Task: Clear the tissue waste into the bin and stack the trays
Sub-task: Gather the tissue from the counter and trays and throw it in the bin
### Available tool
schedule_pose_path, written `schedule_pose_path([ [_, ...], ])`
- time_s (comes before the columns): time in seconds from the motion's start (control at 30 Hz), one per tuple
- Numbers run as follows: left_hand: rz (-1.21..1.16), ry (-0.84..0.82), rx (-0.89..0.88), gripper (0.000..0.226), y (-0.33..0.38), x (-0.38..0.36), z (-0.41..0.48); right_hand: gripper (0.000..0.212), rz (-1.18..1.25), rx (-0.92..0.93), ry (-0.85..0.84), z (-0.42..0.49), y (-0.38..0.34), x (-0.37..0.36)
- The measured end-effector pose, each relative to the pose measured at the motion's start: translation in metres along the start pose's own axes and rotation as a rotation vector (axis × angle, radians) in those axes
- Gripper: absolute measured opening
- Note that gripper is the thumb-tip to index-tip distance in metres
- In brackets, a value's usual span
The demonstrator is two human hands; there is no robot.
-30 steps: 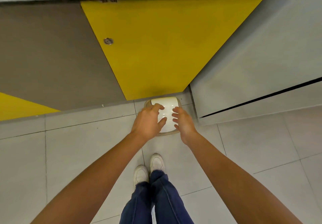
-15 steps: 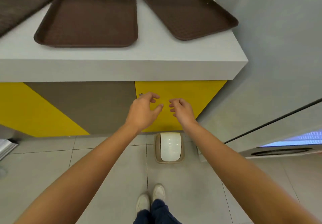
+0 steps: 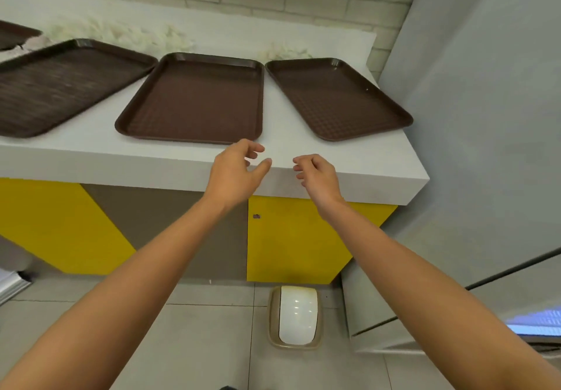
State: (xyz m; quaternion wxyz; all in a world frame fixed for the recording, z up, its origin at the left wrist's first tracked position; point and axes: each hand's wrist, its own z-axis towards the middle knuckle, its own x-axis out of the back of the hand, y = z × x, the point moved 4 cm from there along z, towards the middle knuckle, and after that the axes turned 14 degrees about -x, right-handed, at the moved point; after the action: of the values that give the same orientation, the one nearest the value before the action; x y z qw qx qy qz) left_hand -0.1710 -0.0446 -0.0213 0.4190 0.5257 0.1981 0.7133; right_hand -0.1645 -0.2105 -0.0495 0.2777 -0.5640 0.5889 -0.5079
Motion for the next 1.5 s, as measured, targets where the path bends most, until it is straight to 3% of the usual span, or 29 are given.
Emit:
schedule_pose_path([
  [0.23, 0.026, 0.066, -0.037, 0.028, -0.020, 0.032, 0.058, 0.019, -0.021, 0.072, -0.002, 0.037, -0.050, -0.027],
  [0.63, 0.050, 0.023, -0.098, 0.026, -0.082, 0.089, 0.187, 0.015, 0.022, 0.102, 0.106, 0.130, -0.132, -0.094],
  [0.97, 0.046, -0.062, -0.087, 0.030, -0.133, 0.072, 0.267, 0.009, 0.013, 0.062, 0.148, 0.209, -0.152, -0.118],
  [1.1, 0.055, -0.078, -0.094, 0.031, -0.148, 0.057, 0.303, 0.018, 0.031, 0.061, 0.127, 0.248, -0.163, -0.117],
  [1.37, 0.125, -0.104, -0.109, 0.034, -0.171, 0.028, 0.378, 0.030, -0.121, 0.110, 0.152, 0.335, -0.193, -0.113],
  [1.5, 0.144, -0.185, -0.093, 0.037, -0.187, 0.008, 0.403, 0.037, -0.361, 0.140, 0.164, 0.373, -0.195, -0.120],
])
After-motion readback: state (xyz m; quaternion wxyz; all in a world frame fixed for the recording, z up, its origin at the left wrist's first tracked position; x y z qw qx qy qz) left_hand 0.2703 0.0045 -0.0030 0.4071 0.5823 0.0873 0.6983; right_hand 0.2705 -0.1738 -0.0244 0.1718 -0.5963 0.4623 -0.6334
